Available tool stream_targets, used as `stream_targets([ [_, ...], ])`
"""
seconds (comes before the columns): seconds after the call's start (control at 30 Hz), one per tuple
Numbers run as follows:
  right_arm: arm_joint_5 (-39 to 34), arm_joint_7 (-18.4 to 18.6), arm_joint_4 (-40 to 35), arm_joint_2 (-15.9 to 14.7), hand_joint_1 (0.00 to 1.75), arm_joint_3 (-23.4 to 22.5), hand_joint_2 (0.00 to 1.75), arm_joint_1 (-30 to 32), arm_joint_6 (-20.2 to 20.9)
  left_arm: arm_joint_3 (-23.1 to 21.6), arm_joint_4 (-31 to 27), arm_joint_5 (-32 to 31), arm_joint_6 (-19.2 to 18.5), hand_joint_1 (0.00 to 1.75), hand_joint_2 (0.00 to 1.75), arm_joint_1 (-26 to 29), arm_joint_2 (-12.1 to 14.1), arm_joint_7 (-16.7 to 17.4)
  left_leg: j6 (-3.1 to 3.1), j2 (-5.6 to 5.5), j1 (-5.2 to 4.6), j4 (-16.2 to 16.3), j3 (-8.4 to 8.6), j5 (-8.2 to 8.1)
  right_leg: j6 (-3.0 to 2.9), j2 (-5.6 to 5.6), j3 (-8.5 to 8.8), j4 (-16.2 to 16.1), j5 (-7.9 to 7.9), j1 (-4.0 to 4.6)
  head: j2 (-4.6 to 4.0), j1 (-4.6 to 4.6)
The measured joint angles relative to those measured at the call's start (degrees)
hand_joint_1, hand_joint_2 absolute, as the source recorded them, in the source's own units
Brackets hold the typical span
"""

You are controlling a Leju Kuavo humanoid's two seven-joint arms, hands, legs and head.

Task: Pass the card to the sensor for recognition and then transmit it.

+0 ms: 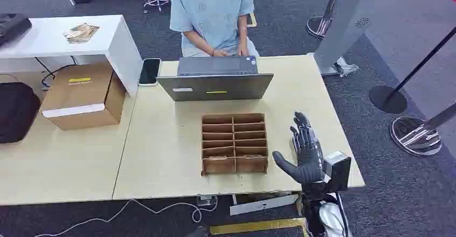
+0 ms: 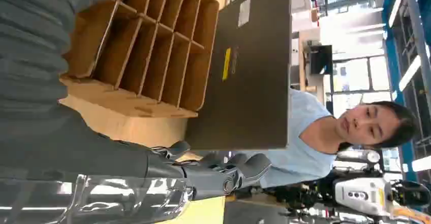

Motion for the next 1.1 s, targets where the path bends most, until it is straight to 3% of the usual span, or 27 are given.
stream_targets([
  [0.13,0.41,-0.91,0.77,0.22,0.0,0.61,1.75,-0.28,-1.0,0.0,0.0,-0.39,0.0,0.0,0.0,0.01,0.0,-0.28,0.0,0.0,0.0,0.0,0.0,0.0,0.0,-0.01,0.0,0.0,0.0,0.0,0.0,0.0],
  [0.27,5.95,-4.33,-0.2,0.98,0.0,0.75,1.75,-0.26,-9.06,0.0,0.0,-0.57,0.0,0.0,0.0,0.02,0.0,-0.28,0.0,0.0,0.0,0.0,0.0,0.0,0.0,-0.01,0.0,0.01,0.0,0.0,0.0,0.02],
  [0.37,14.13,-6.84,-2.71,1.51,0.0,1.66,1.75,-0.56,-18.03,0.0,0.0,-0.7,0.0,0.0,0.0,0.01,0.0,-0.77,0.0,0.01,-0.01,0.0,0.0,0.0,0.0,0.02,0.0,0.01,0.0,0.0,0.0,0.0],
  [0.47,29.38,-7.69,-4.46,2.34,0.0,3.63,1.75,-1.94,-31.52,0.0,0.07,-1.01,0.0,0.0,0.0,0.0,0.0,-2.67,0.0,0.03,0.0,0.0,0.01,0.0,0.0,0.05,0.0,0.02,0.0,0.0,0.0,0.0],
  [0.5,36.95,-7.5,-4.83,2.69,0.0,4.82,1.75,-2.83,-37.36,0.0,0.22,-1.01,0.0,0.0,0.0,0.0,0.0,-3.21,0.0,0.05,0.0,0.0,0.02,0.0,0.0,0.08,0.0,0.03,0.0,0.0,0.0,-0.02],
  [0.57,51.15,-8.53,-5.49,4.05,0.0,6.23,1.75,-4.87,-44.47,0.0,0.31,-0.63,0.0,0.0,0.0,0.0,-0.02,-3.87,-0.04,0.05,0.01,0.0,0.04,0.03,-0.01,0.09,-0.01,0.04,0.01,0.0,0.0,0.0],
  [0.67,67.09,-13.84,-7.17,9.05,0.0,5.33,1.75,-8.23,-45.33,0.0,0.31,0.15,0.0,0.0,0.0,0.0,-0.02,-4.46,-0.07,0.06,0.05,0.0,0.09,0.05,-0.04,0.11,-0.01,0.07,0.02,0.03,0.0,-0.02],
  [0.8,73.34,-14.55,-7.45,13.71,0.0,3.72,1.75,-12.75,-45.42,0.0,0.33,1.34,0.0,0.0,0.0,0.0,-0.02,-5.2,-0.14,0.05,0.04,-0.01,0.05,0.1,-0.06,0.1,0.01,0.11,0.05,0.02,0.0,0.0],
  [0.83,77.21,-12.95,-7.41,14.27,0.0,3.61,1.75,-14.47,-45.42,0.0,0.33,2.01,0.0,0.0,0.0,0.0,-0.02,-5.75,-0.17,0.08,0.04,-0.01,0.01,0.12,-0.06,0.15,0.01,0.14,0.08,0.01,0.0,0.02],
  [0.87,82.04,-9.13,-6.61,14.71,0.0,3.65,1.75,-16.96,-45.42,0.0,0.35,2.88,0.0,0.0,0.0,0.0,-0.02,-6.4,-0.18,0.14,0.03,-0.01,0.02,0.13,-0.08,0.18,-0.03,0.13,0.11,0.01,0.0,0.0],
  [0.93,89.3,1.82,-1.55,14.78,0.0,5.0,1.75,-24.42,-45.42,0.0,0.5,4.56,0.0,0.0,0.0,0.01,-0.04,-7.6,-0.15,0.28,0.02,0.0,0.02,0.21,-0.13,0.33,-0.04,0.12,0.23,0.0,0.0,0.02],
  [1.0,90.6,14.12,7.26,14.62,0.0,7.37,1.75,-33.84,-45.4,0.0,0.83,6.87,0.0,0.0,0.0,0.03,-0.04,-8.96,-0.12,0.28,0.0,0.0,0.01,0.28,-0.07,0.3,-0.08,0.12,0.33,-0.01,0.0,0.02],
  [1.03,90.4,18.14,12.7,14.38,0.0,8.87,1.75,-38.44,-45.33,0.0,0.87,7.76,0.0,0.0,0.0,0.02,-0.04,-9.31,-0.12,0.27,0.0,0.01,0.01,0.36,-0.08,0.31,-0.12,0.1,0.37,-0.02,0.0,-0.02],
  [1.1,91.01,22.81,20.92,13.88,0.0,10.87,1.75,-45.95,-43.75,0.0,0.96,9.07,0.0,0.0,0.0,0.02,-0.04,-9.55,-0.1,0.08,0.0,0.01,-0.05,0.46,-0.07,0.15,-0.12,0.11,0.38,-0.01,0.0,0.02],
])
